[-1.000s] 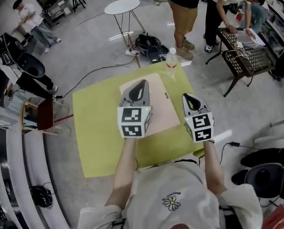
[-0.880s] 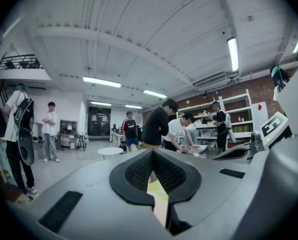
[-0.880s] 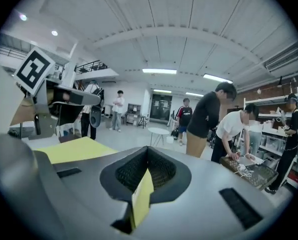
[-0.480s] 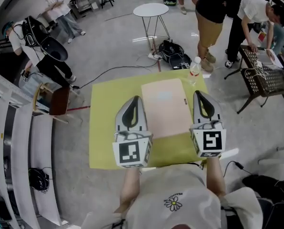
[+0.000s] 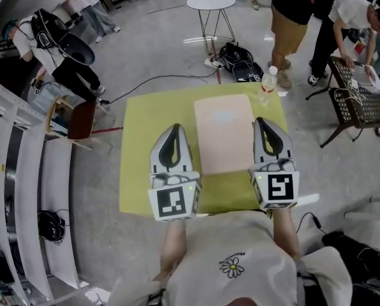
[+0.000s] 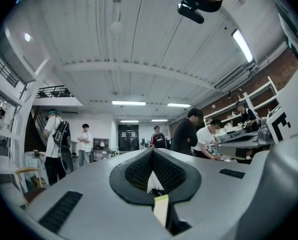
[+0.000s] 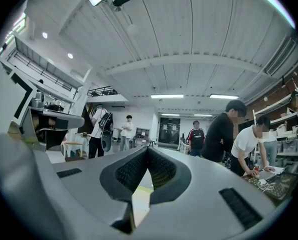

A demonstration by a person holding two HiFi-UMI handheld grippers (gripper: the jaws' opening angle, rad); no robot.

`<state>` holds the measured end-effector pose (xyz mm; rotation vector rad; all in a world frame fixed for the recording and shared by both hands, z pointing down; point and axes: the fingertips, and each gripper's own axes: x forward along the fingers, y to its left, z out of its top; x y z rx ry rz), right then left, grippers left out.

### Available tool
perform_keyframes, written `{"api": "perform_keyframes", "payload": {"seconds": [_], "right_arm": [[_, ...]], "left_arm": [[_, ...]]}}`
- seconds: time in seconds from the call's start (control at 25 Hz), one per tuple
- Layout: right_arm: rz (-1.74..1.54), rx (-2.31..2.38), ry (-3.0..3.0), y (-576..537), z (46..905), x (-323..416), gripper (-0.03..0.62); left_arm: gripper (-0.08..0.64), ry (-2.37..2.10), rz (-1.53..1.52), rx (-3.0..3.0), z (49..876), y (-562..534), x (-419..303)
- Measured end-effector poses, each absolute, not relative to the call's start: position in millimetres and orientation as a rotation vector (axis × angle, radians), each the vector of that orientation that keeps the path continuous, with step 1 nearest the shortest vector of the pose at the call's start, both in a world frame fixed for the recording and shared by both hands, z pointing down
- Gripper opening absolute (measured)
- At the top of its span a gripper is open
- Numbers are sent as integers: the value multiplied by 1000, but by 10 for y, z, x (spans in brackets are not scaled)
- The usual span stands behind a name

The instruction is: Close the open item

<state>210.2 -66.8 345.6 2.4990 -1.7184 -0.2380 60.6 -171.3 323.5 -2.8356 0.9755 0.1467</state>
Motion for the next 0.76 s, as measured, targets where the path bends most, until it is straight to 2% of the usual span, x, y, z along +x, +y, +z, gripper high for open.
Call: {"api": "perform_keyframes", "payload": {"seconds": [0.76], "right_arm": [[-208, 2484, -1694, -607, 3500, 2108, 12]], "left_arm": [[11, 903, 138, -2879, 3357, -1669, 752]]}}
